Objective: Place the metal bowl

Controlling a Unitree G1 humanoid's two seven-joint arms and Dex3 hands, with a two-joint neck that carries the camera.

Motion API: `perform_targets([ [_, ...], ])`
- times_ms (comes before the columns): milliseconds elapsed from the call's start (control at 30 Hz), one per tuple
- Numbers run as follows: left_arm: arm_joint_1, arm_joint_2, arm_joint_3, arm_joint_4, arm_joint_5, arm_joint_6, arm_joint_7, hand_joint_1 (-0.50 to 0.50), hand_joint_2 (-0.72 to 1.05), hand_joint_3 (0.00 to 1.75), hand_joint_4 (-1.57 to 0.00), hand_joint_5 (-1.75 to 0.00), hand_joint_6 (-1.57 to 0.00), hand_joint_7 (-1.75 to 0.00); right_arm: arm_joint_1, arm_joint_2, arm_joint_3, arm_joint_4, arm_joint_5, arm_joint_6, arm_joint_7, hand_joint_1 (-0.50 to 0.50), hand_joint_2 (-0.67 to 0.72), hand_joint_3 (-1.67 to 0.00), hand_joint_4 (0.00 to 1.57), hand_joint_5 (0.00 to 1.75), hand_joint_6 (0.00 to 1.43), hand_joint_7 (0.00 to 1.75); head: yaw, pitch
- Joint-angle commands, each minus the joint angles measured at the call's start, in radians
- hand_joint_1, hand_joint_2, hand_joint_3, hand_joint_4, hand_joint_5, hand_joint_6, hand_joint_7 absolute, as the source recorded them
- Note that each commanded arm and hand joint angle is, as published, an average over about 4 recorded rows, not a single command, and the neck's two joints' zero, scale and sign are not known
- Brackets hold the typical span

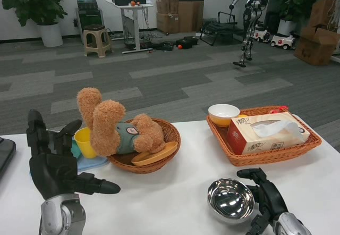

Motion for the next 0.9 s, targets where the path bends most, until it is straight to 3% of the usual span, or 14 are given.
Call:
perform_targets([
  [33, 0.016, 0.012, 0.004, -0.01, -0.001, -0.01, -0.004, -0.48, -0.72, 0.0, -1.12, -1.23, -0.02, -0.07, 0.014, -0.005, 0.014, -0.01, 0.076, 0.014, 0.011, -0.46, 0.68, 0.0, 0.0, 0.65, 0.0, 1.4, -0.002, -0.001],
  [300, 0.016, 0.012, 0.004, -0.01, -0.002, -0.01, -0.002, -0.48, -0.72, 0.0, -1.12, -1.31, -0.03, -0.07, 0.026, -0.02, 0.092, -0.059, 0.302, 0.012, 0.045, -0.46, 0.66, 0.0, 0.0, 0.02, 0.0, 1.4, -0.006, -0.006],
  [600, 0.013, 0.011, 0.002, -0.009, -0.002, -0.01, -0.004, -0.48, -0.72, 0.0, -1.12, -1.23, -0.01, -0.07, 0.072, -0.025, 0.081, -0.25, 0.42, 0.012, 0.059, -0.46, 0.66, 0.0, 0.0, 0.0, 0.0, 1.33, -0.009, -0.006],
  [700, 0.013, 0.011, 0.002, -0.009, -0.002, -0.01, -0.003, -0.48, -0.66, 0.0, -1.12, -1.31, -0.01, -0.07, 0.101, -0.029, 0.066, -0.337, 0.44, 0.018, 0.063, -0.46, 0.66, 0.0, 0.0, 0.0, 0.0, 1.31, -0.013, -0.007],
  [900, 0.01, 0.01, 0.001, -0.01, -0.002, -0.01, -0.003, -0.48, -0.72, 0.0, -1.12, -1.33, -0.01, -0.07, 0.148, -0.031, 0.01, -0.51, 0.443, 0.033, 0.065, -0.46, 0.66, 0.0, 0.0, 0.0, 0.0, 1.26, -0.021, -0.004],
])
